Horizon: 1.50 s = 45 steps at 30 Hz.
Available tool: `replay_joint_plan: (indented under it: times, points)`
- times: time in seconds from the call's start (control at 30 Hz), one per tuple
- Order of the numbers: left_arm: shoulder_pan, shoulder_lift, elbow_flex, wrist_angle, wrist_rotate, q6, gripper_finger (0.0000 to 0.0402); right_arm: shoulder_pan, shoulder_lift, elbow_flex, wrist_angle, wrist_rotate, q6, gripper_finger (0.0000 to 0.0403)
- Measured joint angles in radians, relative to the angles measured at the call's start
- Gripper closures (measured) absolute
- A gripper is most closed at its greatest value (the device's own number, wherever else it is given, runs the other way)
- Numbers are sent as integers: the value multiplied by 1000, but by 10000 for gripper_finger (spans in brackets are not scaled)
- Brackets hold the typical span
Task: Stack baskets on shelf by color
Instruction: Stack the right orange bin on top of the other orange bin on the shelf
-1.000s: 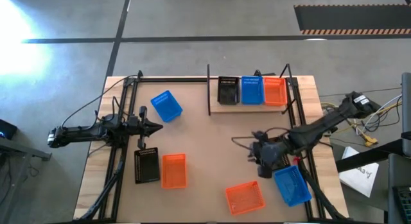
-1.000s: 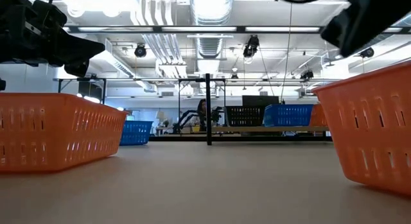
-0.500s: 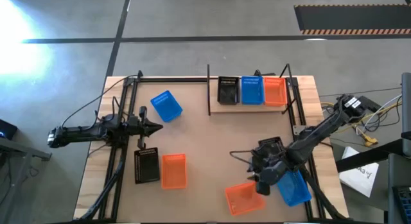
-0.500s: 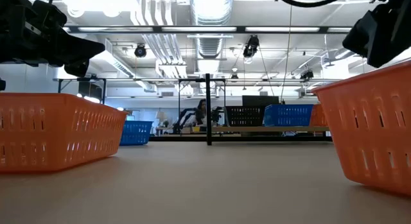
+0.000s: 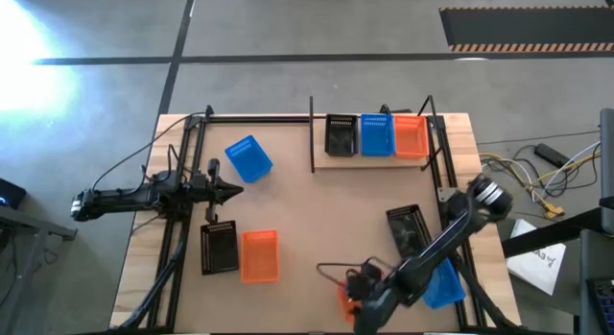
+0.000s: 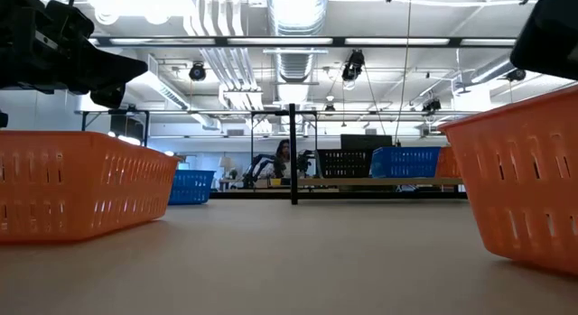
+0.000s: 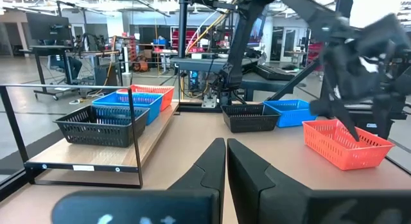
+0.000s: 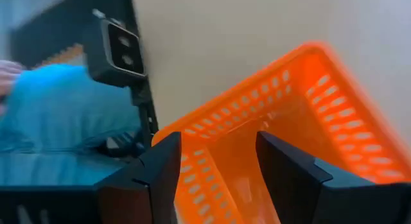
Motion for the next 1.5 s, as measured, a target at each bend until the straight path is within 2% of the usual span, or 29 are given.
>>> replay_joint_plan:
  times: [0.23,0.43,0.73,0.87,1.17,1.3,1.5]
  points:
    - [0,0,0,0,0,0,402,6,216,336,-307,68,102,218]
    - [0,0,0,0,0,0,402,-3,359,560,-541,102,136,218]
    - [0,0,0,0,0,0,402,-9,461,814,-711,146,147,218]
    - [0,0,0,0,0,0,402,-9,463,854,-739,184,166,206]
    - [0,0,0,0,0,0,402,-26,464,825,-737,265,325,158]
    - [0,0,0,0,0,0,402,-34,464,811,-735,286,367,163]
    - [0,0,0,0,0,0,402,-39,464,780,-736,270,408,193]
